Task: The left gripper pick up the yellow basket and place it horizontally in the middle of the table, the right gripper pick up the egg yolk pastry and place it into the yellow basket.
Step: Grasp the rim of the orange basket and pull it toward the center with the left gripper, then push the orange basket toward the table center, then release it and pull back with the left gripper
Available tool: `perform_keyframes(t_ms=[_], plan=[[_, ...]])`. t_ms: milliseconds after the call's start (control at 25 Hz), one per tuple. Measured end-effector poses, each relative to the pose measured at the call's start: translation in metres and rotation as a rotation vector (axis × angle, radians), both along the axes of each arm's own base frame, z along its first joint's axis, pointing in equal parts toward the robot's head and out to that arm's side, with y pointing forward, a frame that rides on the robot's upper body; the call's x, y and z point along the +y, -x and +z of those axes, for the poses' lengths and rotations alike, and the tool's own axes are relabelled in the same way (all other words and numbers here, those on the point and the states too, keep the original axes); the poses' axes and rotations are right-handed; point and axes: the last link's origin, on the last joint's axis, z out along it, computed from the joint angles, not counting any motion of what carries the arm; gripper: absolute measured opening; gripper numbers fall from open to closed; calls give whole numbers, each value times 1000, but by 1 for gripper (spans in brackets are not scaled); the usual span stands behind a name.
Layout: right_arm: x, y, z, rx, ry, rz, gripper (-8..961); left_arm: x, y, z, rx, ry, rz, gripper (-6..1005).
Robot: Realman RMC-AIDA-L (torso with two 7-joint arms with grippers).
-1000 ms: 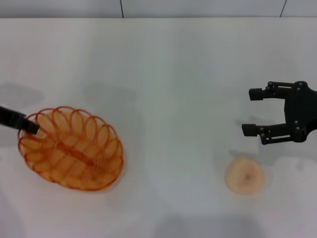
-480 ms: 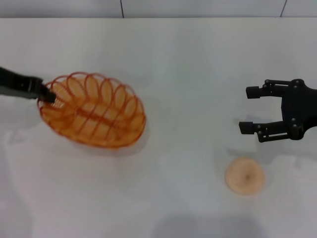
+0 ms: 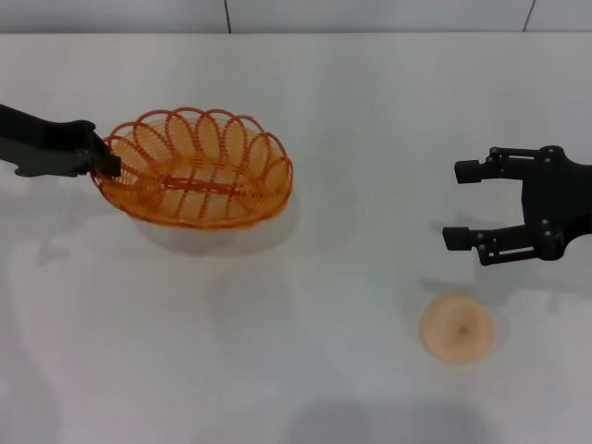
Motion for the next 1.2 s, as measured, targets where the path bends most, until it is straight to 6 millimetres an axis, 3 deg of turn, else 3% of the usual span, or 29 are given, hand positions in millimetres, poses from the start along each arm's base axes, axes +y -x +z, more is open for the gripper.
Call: perform_keyframes(t_ms=[400, 880, 1200], plan=[[-1, 3, -1, 1, 14, 7, 857, 0, 3, 0, 8, -4, 93, 80], [-3, 2, -1, 6, 27, 8, 857, 7, -3, -39, -36, 43, 91, 79], [-4, 3, -1, 6, 31, 10, 857, 11, -7, -53, -52, 49, 87, 78]])
